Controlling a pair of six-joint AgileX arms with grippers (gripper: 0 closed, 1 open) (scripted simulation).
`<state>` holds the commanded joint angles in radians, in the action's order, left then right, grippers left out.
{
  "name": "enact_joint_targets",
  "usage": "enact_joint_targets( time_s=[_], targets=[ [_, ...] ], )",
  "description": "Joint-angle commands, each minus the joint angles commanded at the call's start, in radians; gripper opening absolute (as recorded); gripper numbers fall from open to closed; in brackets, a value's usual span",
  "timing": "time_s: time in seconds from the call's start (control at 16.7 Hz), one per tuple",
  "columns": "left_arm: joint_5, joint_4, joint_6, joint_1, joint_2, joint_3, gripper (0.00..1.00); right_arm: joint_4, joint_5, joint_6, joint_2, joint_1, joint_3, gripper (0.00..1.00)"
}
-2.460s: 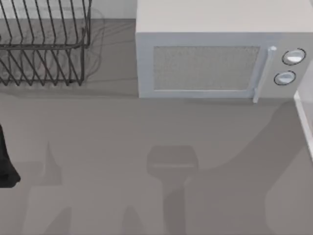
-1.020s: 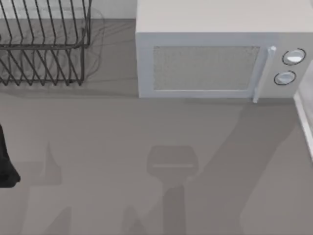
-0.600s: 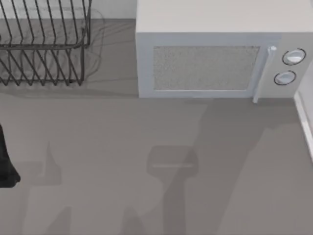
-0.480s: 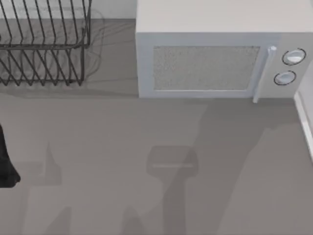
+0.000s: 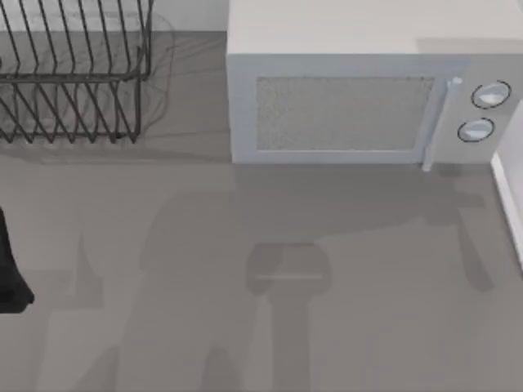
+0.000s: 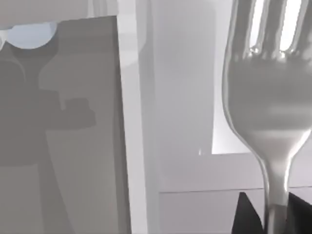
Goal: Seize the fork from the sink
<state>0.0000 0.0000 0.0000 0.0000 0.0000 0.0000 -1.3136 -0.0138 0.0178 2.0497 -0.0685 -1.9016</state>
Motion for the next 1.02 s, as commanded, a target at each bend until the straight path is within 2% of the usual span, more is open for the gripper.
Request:
enact_joint_targets(
  time_s=[0.36,0.66,0.84,1.02],
  targets=[
    [0.000,0.000,0.000,0.000,0.000,0.000,1.00,-0.089,-0.015,-0.364,-0.324,0.348,0.181,0.00],
    [0.000,0.000,0.000,0.000,0.000,0.000,1.00,-0.059,0.006,-0.614,-0.411,0.646,0.400,0.00],
    [0.000,0.000,0.000,0.000,0.000,0.000,1.00,-0.040,0.013,-0.691,-0.413,0.731,0.477,0.00],
    [0.000,0.000,0.000,0.000,0.000,0.000,1.00,-0.039,0.014,-0.698,-0.413,0.738,0.483,0.00]
  ],
)
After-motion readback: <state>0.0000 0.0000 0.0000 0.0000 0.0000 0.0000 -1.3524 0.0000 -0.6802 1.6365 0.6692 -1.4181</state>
